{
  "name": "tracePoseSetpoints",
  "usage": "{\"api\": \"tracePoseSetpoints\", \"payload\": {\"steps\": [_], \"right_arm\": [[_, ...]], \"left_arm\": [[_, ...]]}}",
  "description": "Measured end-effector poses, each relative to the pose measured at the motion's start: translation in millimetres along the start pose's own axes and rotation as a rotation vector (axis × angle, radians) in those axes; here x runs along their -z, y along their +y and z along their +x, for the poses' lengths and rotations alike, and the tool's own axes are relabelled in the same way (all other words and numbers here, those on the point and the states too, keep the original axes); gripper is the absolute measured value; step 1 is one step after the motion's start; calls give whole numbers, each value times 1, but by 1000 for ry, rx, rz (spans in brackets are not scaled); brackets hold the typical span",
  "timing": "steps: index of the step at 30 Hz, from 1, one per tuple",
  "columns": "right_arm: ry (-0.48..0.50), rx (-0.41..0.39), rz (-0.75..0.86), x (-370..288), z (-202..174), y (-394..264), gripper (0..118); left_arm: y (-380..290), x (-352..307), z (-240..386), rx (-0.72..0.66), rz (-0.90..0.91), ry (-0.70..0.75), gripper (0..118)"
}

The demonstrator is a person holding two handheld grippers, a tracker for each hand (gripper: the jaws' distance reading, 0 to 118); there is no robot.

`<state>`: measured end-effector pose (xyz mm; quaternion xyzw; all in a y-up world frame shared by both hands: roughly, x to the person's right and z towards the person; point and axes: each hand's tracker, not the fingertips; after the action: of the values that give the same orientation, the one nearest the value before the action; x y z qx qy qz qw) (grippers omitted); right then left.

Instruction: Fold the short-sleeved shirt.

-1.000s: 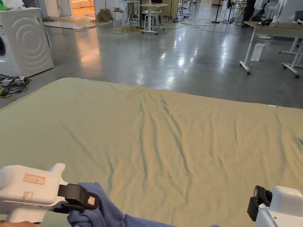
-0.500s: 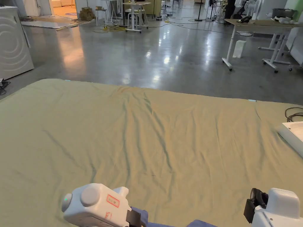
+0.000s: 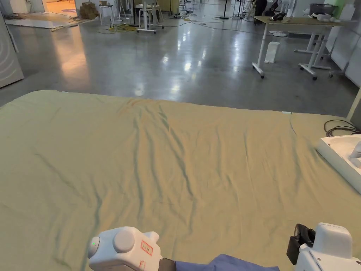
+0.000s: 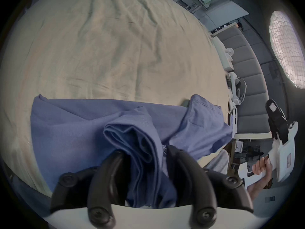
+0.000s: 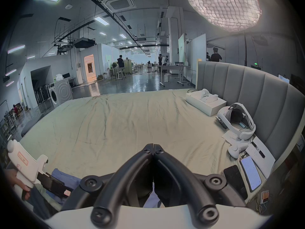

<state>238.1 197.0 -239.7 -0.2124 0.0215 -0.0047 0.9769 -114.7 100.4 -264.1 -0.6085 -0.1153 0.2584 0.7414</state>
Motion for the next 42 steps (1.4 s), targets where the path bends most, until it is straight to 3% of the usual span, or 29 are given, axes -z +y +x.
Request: {"api": "tracePoseSetpoints", "payload": {"steps": [3,10,13,17,25,32,39,40,42], "right_arm": [[-2,-1,0,-1,1,0,0],[1,11,-3,-1,3,0,0],[4,18,-7,0,2,0,0],[8,17,-13,1,1,-2,0],[7,14,-29,2,1,-6,0],[8,14,-43,4,-1,-9,0],[12,9,-37,0,1,-8,0],[13,9,-36,1,1,-8,0],[13,9,-33,0,2,-7,0]], "left_arm": [[0,-26,4,64,35,-7,49],[-1,-62,-7,32,163,-68,47],[-2,-52,-10,33,181,-44,14],[-6,-22,-11,33,120,-54,8],[-13,19,11,51,109,-178,8],[-15,51,18,73,93,-124,8],[-14,5,2,83,126,-118,10],[-13,-7,-5,91,146,-118,16],[-13,-33,-20,85,184,-115,41]]}}
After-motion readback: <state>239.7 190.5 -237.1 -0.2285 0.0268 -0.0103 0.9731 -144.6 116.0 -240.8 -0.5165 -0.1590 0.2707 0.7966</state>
